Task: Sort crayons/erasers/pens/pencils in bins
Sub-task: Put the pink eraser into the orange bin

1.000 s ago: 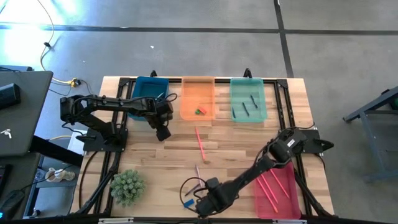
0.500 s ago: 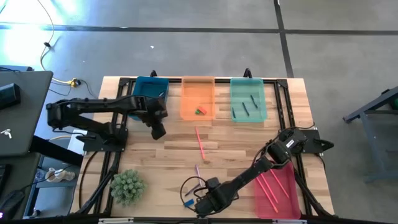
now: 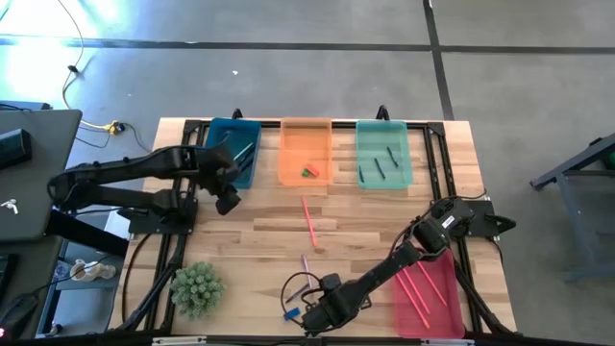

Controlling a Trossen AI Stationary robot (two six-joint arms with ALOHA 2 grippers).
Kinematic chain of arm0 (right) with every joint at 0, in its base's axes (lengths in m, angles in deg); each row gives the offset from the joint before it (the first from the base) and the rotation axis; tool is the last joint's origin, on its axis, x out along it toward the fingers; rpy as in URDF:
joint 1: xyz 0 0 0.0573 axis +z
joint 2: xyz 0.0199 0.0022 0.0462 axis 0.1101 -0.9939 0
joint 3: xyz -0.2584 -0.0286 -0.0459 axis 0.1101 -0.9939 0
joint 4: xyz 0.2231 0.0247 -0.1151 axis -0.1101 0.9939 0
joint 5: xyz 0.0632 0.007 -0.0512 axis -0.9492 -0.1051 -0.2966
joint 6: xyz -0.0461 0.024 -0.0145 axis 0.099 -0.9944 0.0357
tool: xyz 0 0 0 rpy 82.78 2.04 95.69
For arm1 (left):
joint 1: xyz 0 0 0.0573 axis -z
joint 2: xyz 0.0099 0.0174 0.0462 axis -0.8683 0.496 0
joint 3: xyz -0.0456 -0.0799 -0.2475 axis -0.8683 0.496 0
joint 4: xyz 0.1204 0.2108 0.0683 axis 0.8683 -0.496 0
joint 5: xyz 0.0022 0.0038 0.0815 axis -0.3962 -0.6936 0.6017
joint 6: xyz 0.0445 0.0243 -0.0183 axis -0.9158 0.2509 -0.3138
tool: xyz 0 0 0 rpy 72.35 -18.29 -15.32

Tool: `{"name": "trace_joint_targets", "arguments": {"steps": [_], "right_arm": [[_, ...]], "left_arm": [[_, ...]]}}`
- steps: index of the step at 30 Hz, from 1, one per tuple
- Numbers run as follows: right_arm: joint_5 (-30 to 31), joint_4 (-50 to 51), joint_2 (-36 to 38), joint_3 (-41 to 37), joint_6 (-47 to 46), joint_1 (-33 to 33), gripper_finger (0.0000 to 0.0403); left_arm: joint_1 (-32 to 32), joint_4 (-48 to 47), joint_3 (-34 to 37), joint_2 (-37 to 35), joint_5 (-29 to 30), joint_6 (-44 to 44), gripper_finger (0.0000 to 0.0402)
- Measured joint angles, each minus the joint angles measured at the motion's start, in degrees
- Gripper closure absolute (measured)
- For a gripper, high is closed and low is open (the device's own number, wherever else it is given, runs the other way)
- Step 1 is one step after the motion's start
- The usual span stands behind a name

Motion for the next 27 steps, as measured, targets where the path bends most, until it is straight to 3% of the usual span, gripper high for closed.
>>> {"name": "trace_joint_targets", "arguments": {"steps": [12,27], "right_arm": [[0.8,-0.6,0.0,0.2,0.6,-0.1,0.0346],[10.7,-8.2,1.5,-0.2,4.2,-0.3,0.0347]], "left_arm": [[0.0,-1.6,0.0,-5.3,0.1,0.0,0.0245],[0.0,-3.4,0.0,-5.3,0.1,-2.7,0.0245]]}}
